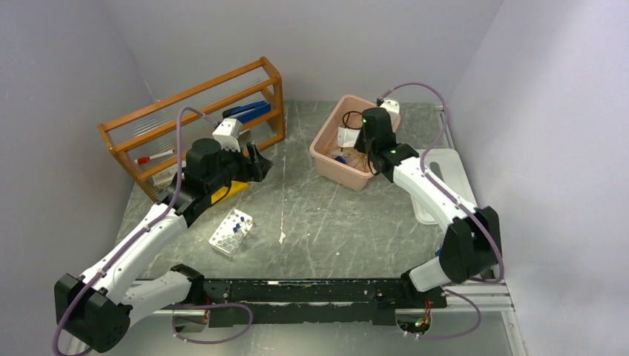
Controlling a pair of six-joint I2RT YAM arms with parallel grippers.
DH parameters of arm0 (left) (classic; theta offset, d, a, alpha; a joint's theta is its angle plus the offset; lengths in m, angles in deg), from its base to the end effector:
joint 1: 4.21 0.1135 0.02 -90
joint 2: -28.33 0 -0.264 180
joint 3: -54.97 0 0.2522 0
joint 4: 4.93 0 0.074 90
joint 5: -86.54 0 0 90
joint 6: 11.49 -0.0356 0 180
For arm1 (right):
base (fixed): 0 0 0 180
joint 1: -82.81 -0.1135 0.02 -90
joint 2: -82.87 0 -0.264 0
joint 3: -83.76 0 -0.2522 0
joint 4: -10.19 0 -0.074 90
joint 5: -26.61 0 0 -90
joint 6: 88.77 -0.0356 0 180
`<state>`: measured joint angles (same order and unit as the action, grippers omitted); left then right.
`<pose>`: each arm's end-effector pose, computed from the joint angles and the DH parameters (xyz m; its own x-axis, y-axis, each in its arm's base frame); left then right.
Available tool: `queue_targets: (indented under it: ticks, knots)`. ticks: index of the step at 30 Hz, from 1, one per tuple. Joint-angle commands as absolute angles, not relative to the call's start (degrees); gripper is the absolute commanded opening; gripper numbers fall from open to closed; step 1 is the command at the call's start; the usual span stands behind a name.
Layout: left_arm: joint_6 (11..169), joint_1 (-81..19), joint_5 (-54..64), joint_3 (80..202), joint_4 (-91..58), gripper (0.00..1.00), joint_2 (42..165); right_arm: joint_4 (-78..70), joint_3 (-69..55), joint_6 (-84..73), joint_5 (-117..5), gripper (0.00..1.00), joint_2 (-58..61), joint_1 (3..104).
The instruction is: Organize the chemistry lab equipment
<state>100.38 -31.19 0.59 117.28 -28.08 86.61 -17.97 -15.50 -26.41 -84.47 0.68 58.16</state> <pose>0.2094 -0.1094 0.3199 -0.4616 -0.1819 -0.8682 0.3664 0.8522 -0.3734 0.3048 0.1258 0.3157 -0.4465 0.2714 -0.8526 0.1153 0.9624 0.2459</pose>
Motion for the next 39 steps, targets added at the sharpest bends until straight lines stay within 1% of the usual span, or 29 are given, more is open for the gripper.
queue_targets:
  ticks: [1,7,12,14,18,22,24,29,33,35,39]
  knots:
    - [100.48,-30.58,0.73,117.16,-26.69,0.77,85.92,-22.36,-13.65,-26.48,-86.7,0.0,-4.9,58.79]
    - [100.57,-30.4,1.69,117.16,-26.67,0.77,86.68,-23.25,-10.18,-27.09,-81.77,0.0,-13.79,58.99]
    - [100.57,-30.31,1.3,117.16,-26.87,0.77,86.55,-21.13,-8.06,-27.22,-79.34,0.0,-18.45,59.13]
    - [100.57,-30.26,1.12,117.16,-26.87,0.77,86.51,-20.95,-6.94,-27.25,-78.67,0.05,-20.08,59.11]
    - [100.41,-30.23,1.15,117.16,-26.93,0.77,86.64,-22.59,-4.94,-27.11,-78.66,0.25,-21.75,59.09]
    - [100.32,-30.15,1.33,117.2,-26.96,0.77,86.77,-22.67,-5.49,-25.93,-79.24,0.41,-17.96,59.13]
    - [100.16,-30.14,1.98,117.28,-26.87,0.78,86.85,-23.12,-5.49,-24.97,-79.41,0.46,-15.15,59.16]
    - [98.8,-30.13,6.23,117.5,-26.07,0.79,86.96,-26.42,-5.51,-22.1,-81.31,0.5,-7.57,60.55]
    - [98.0,-30.14,8.93,117.35,-25.07,0.81,86.13,-29.09,-8.7,-20.88,-87.74,0.56,-0.24,62.36]
    - [97.72,-30.14,11.21,116.97,-23.81,0.82,85.63,-32.29,-10.6,-22.84,-91.16,0.58,2.26,64.54]
    - [97.23,-30.13,18.13,115.9,-20.05,0.82,84.66,-34.16,-16.41,-26.38,-92.04,0.6,6.68,70.94]
